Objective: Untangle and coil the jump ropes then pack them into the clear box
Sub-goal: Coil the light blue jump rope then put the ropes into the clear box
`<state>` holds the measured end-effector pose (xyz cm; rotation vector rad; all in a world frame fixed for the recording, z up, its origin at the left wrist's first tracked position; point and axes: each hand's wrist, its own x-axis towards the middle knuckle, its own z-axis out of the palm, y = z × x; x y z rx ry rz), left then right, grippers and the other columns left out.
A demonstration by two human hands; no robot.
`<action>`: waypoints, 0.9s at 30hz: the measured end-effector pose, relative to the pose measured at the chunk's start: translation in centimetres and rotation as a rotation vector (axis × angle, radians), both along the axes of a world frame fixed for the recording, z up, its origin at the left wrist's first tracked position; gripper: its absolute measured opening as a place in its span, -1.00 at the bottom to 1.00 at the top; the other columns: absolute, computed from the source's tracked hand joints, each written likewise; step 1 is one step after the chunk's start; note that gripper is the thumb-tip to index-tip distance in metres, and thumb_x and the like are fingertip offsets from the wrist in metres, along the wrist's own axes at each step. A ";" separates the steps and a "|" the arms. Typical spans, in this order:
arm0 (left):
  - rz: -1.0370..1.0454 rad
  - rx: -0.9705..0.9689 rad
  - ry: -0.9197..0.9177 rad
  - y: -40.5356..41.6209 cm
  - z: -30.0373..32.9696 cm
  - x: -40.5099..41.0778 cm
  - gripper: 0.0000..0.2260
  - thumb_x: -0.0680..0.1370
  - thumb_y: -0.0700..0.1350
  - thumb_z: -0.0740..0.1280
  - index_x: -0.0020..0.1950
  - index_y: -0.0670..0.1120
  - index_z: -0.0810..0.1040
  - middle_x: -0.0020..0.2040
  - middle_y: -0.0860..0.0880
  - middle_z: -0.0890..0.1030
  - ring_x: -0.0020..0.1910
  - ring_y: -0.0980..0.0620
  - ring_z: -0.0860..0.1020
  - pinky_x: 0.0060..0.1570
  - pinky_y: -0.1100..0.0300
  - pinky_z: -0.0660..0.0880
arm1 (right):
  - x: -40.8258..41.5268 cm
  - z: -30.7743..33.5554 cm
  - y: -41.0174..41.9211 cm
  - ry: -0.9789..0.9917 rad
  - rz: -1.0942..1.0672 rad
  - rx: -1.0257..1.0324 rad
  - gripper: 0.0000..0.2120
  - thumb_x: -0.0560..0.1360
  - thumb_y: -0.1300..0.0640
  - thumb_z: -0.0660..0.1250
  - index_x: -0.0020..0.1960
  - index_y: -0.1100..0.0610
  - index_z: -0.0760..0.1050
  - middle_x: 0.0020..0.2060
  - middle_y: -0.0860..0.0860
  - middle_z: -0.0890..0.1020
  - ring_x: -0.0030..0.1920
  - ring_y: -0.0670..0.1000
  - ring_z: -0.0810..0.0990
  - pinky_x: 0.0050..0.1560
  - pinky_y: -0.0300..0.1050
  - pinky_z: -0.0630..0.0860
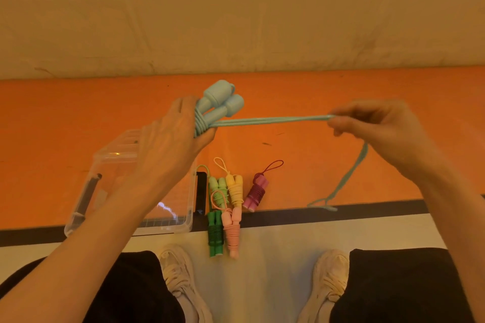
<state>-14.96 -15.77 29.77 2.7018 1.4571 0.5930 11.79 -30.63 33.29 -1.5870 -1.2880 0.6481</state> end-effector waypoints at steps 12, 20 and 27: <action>-0.456 -0.050 0.239 -3.0 -2.2 2.2 -0.52 0.48 0.26 0.18 0.30 0.04 0.46 0.04 0.07 0.58 -0.10 -0.05 0.58 -0.15 0.11 0.20 | -1.2 -0.6 4.0 -0.258 -0.309 0.352 -0.96 0.46 0.12 0.41 -0.12 -0.01 0.58 -0.28 0.05 0.62 -0.18 0.08 0.63 -0.15 -0.05 0.52; -0.533 -0.159 0.270 -3.8 -2.0 2.1 -0.49 0.44 0.32 0.00 0.29 0.14 0.37 0.01 0.18 0.45 -0.09 0.02 0.51 -0.12 0.01 0.34 | -1.8 -1.3 6.3 -0.278 -0.319 0.327 -0.94 0.45 0.10 0.41 -0.16 -0.06 0.58 -0.35 -0.20 0.56 -0.22 -0.04 0.57 -0.20 -0.18 0.42; -0.673 -0.221 0.213 -4.4 -1.9 2.2 -0.48 0.50 0.40 0.03 0.26 0.11 0.42 -0.02 0.23 0.43 -0.18 0.24 0.28 -0.41 0.33 0.21 | -1.5 -2.7 7.4 -0.340 -0.263 0.113 -0.94 0.48 0.08 0.39 -0.17 0.03 0.58 -0.38 -0.17 0.53 -0.28 -0.05 0.48 -0.26 -0.13 0.34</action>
